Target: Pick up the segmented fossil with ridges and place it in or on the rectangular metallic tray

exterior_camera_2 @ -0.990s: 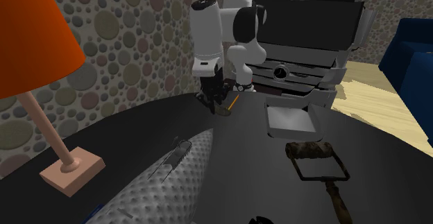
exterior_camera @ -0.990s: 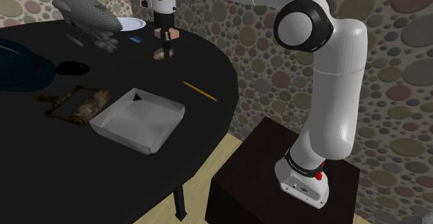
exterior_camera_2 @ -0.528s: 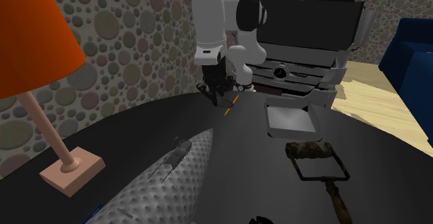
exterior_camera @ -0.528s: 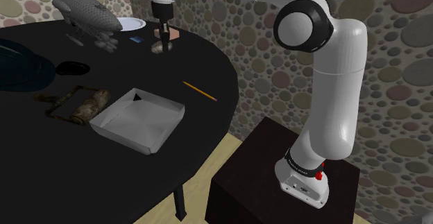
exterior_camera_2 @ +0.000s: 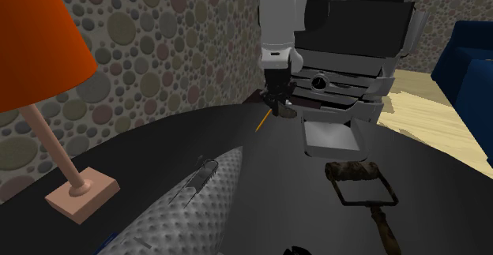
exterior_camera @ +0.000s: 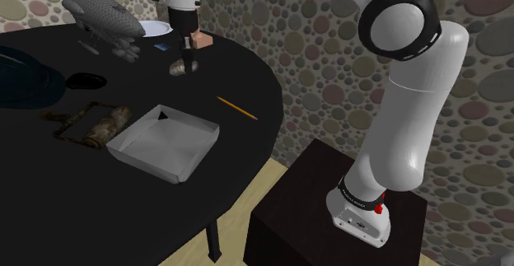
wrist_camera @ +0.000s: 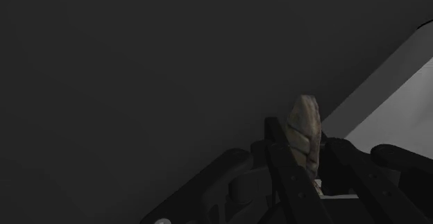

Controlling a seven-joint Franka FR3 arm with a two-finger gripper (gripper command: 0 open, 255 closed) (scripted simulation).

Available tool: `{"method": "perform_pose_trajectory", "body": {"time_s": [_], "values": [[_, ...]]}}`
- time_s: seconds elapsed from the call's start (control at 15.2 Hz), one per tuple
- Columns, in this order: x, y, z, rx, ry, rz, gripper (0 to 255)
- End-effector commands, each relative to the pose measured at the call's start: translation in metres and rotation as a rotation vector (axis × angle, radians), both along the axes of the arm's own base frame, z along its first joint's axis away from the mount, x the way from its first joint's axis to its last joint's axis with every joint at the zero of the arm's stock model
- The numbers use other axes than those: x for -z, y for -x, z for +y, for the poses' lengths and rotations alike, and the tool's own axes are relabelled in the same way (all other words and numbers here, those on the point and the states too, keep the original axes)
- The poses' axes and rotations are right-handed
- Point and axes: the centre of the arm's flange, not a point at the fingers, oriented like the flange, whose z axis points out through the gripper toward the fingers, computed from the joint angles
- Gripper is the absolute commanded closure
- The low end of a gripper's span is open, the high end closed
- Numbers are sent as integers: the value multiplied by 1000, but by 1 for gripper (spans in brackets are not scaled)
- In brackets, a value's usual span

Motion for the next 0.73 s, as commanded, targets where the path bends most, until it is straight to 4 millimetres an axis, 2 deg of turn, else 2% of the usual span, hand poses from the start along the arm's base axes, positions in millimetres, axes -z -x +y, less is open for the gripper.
{"method": "perform_pose_trajectory", "body": {"time_s": [0.0,0.66], "values": [[4,15,21,1,0,0,255],[6,96,126,1,0,0,255]]}}
